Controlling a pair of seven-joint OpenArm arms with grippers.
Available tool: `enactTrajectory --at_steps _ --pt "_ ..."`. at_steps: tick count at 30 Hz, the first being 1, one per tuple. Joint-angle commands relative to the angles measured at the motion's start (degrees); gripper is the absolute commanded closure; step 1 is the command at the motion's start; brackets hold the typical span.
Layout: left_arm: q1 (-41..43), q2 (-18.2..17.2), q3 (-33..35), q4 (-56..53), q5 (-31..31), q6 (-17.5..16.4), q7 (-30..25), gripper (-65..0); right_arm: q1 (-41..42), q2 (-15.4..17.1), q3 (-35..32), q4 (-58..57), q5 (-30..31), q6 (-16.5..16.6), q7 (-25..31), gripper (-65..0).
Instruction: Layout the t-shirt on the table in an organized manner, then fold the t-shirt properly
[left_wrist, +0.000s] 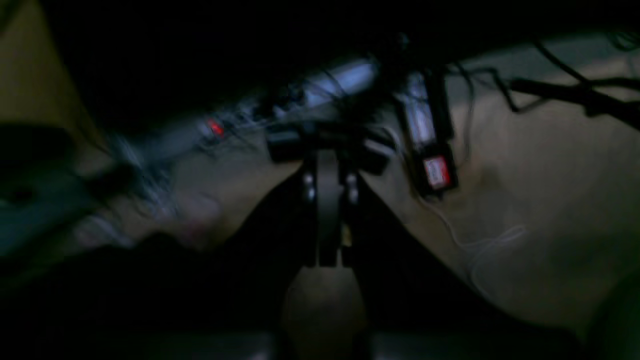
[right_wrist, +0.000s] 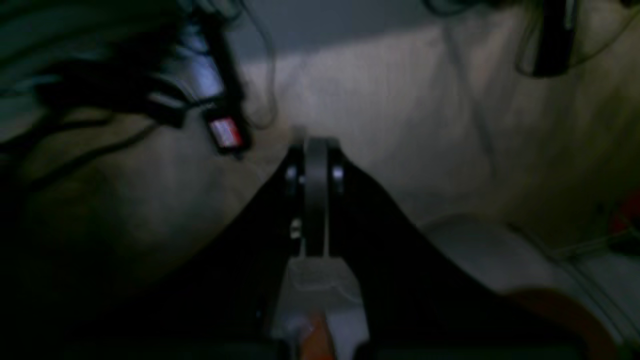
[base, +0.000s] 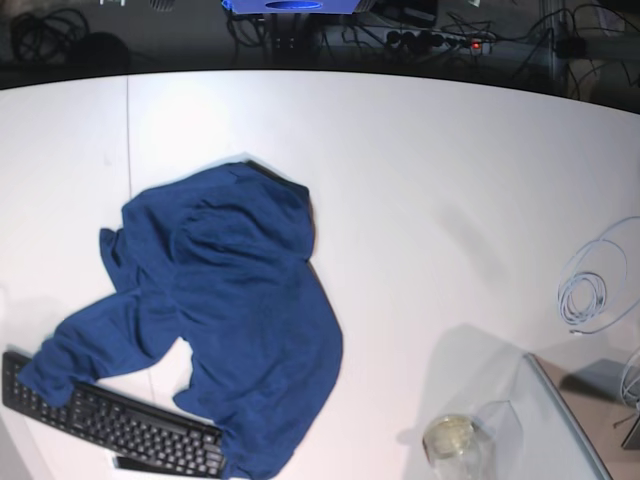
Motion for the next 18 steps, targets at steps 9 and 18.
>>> enactTrajectory --at_steps 9,18 --pt "3.4 -6.0 -0.1 21.0 -15.0 0.2 -1.0 0.0 -1.9 0.5 -2.3 20.9 2.4 -0.1 1.0 0.0" --pt "-5.9 -6.3 -0.1 20.0 -15.0 0.2 -0.5 0.0 12.8 2.5 -12.1 20.7 9.0 -0.1 0.8 0.0"
